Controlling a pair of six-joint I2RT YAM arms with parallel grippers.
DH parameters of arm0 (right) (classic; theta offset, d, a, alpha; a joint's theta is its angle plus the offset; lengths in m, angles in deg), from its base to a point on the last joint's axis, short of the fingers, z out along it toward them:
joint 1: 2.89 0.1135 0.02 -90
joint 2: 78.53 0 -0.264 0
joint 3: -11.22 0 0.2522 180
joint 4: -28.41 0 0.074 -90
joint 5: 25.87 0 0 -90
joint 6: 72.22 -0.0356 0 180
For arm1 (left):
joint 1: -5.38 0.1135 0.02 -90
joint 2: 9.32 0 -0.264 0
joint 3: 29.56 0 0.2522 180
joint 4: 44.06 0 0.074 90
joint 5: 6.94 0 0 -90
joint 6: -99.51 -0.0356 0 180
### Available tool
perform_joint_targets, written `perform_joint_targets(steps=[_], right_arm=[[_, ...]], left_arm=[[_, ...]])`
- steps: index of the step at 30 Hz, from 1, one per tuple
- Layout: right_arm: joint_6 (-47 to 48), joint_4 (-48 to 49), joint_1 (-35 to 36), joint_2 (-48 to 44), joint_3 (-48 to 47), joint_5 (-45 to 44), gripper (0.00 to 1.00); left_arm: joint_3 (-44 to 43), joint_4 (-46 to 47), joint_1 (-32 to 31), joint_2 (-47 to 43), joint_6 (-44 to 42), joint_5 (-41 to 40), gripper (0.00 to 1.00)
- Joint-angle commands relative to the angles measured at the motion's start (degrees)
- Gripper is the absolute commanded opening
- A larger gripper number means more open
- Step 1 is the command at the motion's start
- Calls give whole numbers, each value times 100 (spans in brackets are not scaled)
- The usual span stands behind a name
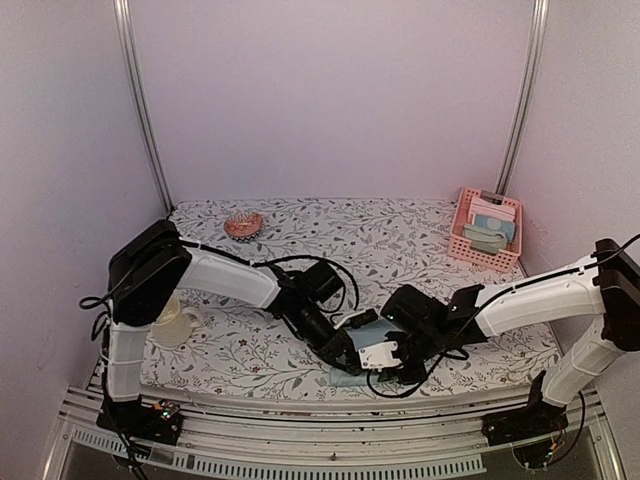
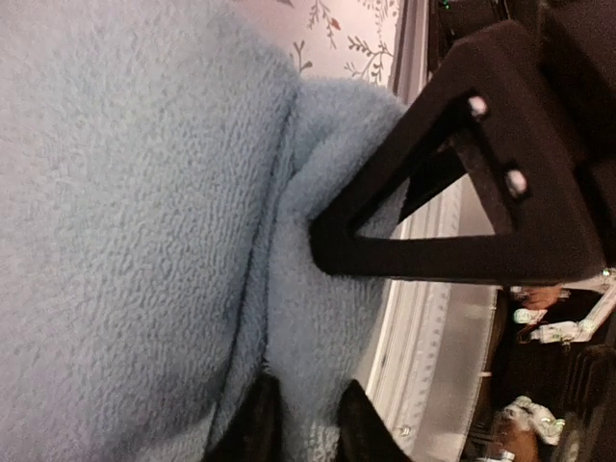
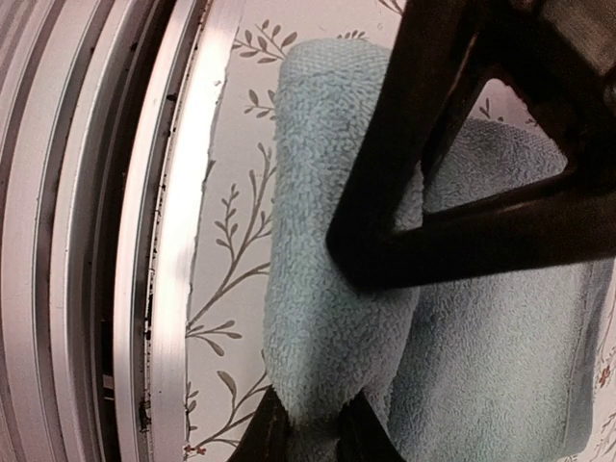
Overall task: Roll the towels
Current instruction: Roll the towel at the center of the board.
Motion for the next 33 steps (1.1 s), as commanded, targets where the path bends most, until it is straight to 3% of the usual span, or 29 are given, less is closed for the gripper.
perform_joint_targets(steps=[1,6,9,14,17,20,27,30,33], right_arm=[[5,-936,-334,357,-86,1286,14],[355,-2191,-1086,970,-909,2909,11],[731,-3142,-1538,1732,-1522,3721,11],[1492,-4683,-2063,3187,-2673,4597,10],[1933,-5215,-2206,3771,-3058,4842,10],[1818,-5029,-2220,3882,-3140,4712,10],[1550,-4916,-2224,4009,-3291,4618,10],[1507,-4853,-2227,4017,-3293,4602,10],[1479,-4840,-2227,4006,-3288,4617,10]], left_arm=[[782,371,126,-1188,-96,-1728,32],[2287,1777,-31,-2807,63,-3088,40],[3077,2427,-493,-3606,-247,-4098,41],[3437,2615,-1143,-4008,-643,-4814,38],[3386,2613,-1644,-3940,-1147,-5116,36],[3138,2476,-1843,-3603,-1582,-5150,34],[2105,1891,-2129,-2384,-2662,-5622,54],[1770,1848,-2135,-1983,-2993,-5806,54],[1582,1796,-2138,-1674,-3192,-5908,48]])
